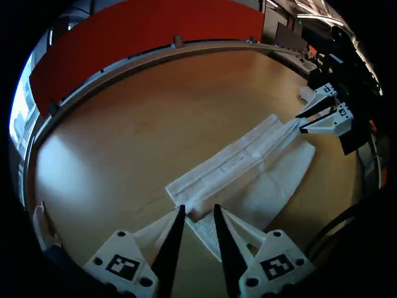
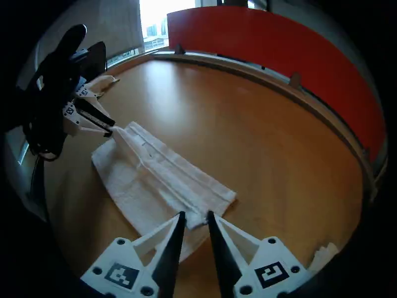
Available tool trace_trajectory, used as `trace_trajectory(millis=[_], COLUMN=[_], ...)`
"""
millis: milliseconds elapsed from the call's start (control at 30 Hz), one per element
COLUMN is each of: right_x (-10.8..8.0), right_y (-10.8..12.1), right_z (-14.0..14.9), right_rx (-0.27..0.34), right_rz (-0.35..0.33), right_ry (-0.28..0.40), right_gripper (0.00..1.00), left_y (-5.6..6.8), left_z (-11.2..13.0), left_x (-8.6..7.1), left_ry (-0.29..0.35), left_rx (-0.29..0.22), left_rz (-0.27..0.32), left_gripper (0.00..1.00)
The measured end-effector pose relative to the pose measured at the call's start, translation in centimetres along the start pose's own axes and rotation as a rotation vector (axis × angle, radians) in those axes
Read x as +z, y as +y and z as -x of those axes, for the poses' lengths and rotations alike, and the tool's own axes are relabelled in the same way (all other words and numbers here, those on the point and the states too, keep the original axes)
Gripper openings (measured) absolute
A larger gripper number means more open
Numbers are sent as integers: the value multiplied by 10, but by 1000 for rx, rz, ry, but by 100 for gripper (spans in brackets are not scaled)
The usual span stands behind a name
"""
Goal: Fold towel
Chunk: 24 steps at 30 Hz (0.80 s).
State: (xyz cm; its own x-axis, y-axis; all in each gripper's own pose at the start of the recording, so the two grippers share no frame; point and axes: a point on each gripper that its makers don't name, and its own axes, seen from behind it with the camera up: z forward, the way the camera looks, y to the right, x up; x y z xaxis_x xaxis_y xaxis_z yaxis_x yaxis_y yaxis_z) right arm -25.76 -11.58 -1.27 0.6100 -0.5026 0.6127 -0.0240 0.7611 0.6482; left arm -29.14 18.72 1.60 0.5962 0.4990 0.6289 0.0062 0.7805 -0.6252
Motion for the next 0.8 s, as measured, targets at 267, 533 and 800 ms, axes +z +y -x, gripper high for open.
trace_trajectory(millis=[267,533,800], right_x=[8,7,4], right_y=[9,22,27], right_z=[0,-3,0], right_rx=[-9,9,4], right_rz=[33,68,75], right_ry=[-4,14,10], right_gripper=[64,100,100], left_y=[-4,-12,-16], left_z=[2,1,3], left_x=[8,5,1], left_ry=[-11,-7,-5], left_rx=[42,28,-5], left_rz=[-37,-57,-57], left_gripper=[71,99,99])
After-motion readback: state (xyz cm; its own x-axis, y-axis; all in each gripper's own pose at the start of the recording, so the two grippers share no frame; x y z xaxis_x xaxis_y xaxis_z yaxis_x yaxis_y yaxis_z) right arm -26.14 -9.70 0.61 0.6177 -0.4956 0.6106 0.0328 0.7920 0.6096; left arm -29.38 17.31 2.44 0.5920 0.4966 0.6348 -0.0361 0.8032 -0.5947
